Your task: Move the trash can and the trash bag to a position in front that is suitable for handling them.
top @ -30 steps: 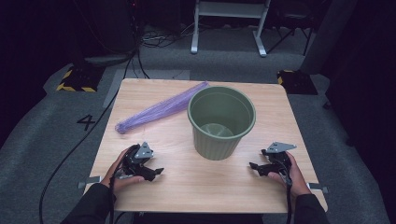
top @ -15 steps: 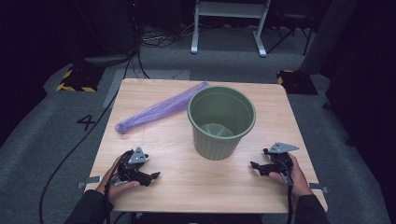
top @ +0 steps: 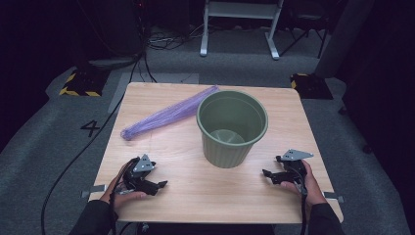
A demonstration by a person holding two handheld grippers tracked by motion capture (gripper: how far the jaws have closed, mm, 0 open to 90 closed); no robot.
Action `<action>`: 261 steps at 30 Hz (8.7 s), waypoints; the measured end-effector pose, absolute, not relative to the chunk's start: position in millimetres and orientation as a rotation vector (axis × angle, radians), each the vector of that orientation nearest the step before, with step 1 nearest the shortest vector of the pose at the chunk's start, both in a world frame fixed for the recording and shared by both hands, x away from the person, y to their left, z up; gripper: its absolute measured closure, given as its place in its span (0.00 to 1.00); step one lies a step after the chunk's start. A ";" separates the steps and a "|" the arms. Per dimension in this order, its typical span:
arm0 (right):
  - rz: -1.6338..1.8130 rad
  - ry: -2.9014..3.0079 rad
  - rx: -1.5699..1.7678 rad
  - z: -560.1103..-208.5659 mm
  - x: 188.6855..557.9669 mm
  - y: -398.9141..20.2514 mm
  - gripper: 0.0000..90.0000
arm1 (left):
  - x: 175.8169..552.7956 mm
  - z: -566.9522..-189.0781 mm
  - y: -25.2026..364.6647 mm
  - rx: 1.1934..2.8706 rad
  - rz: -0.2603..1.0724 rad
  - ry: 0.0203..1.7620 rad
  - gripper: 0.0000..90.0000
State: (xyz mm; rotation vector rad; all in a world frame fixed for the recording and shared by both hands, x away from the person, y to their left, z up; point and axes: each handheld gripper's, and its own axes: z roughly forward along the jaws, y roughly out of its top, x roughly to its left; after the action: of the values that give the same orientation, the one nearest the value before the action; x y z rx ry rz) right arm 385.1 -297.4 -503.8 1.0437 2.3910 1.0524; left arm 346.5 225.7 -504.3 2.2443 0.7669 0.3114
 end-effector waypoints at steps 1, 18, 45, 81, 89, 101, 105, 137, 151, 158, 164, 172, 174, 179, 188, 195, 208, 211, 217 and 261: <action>1.052 2.393 1.042 -503.8 385.4 -297.5 0.17 | 346.8 -504.3 225.4 2.244 0.313 0.768 0.16; 1.055 2.390 1.051 -503.8 385.4 -297.7 0.18 | 370.1 -486.5 215.9 2.234 0.421 0.815 0.22; 1.049 2.367 1.082 -503.8 382.7 -296.6 0.18 | 420.9 -452.7 233.7 2.077 0.477 0.871 0.25; 1.048 2.367 1.080 -503.9 382.7 -296.6 0.18 | 470.6 -477.4 290.1 2.024 0.543 1.175 0.20; 1.048 2.366 1.081 -503.9 382.6 -296.6 0.18 | 477.4 -489.4 289.6 2.084 0.512 1.196 0.50; 1.047 2.367 1.080 -503.9 382.6 -296.7 0.18 | 463.4 -486.4 280.5 2.137 0.452 1.078 0.89; 1.047 2.367 1.080 -503.9 382.6 -296.6 0.18 | 454.4 -486.0 269.4 2.153 0.442 1.027 0.90; 1.047 2.367 1.080 -503.8 382.6 -296.7 0.18 | 364.4 -485.2 190.6 2.212 0.349 0.770 0.64; 1.047 2.367 1.080 -503.9 382.6 -296.6 0.18 | 343.5 -485.9 176.8 2.171 0.348 0.796 0.18; 1.047 2.367 1.080 -503.8 382.6 -296.7 0.18 | 330.7 -473.4 187.0 2.146 0.370 0.776 0.18; 1.047 2.367 1.080 -503.8 382.6 -296.6 0.18 | 324.4 -471.7 203.0 2.175 0.384 0.758 0.30; 1.048 2.368 1.078 -503.9 382.7 -296.7 0.18 | 326.7 -470.6 229.8 2.179 0.459 0.776 0.41; 1.049 2.368 1.078 -503.9 382.7 -296.7 0.18 | 329.9 -470.8 234.9 2.174 0.470 0.788 0.47; 1.048 2.368 1.078 -503.9 382.7 -296.7 0.18 | 345.3 -476.9 242.4 2.181 0.460 0.830 0.59; 1.047 2.367 1.078 -503.8 382.5 -296.6 0.19 | 357.4 -490.1 228.2 2.243 0.397 0.777 0.77; 1.047 2.363 1.077 -503.9 381.6 -296.6 0.19 | 352.0 -492.9 203.2 2.263 0.331 0.695 0.76; 1.047 2.364 1.076 -503.8 381.6 -296.8 0.19 | 335.8 -498.5 154.9 2.284 0.310 0.537 0.79; 1.047 2.364 1.076 -503.8 381.6 -296.8 0.19 | 338.7 -499.5 147.0 2.278 0.290 0.525 0.79; 1.047 2.364 1.076 -503.8 381.6 -296.8 0.19 | 344.2 -501.0 134.0 2.263 0.253 0.517 0.77; 1.046 2.365 1.076 -503.8 381.9 -296.7 0.19 | 427.9 -442.9 182.4 2.033 0.483 0.835 0.25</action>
State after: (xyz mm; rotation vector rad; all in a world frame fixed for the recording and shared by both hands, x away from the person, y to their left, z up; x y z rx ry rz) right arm 381.9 -296.7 -503.8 1.0757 2.3647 1.0464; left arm 427.9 182.4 -442.9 2.0329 0.8352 0.4834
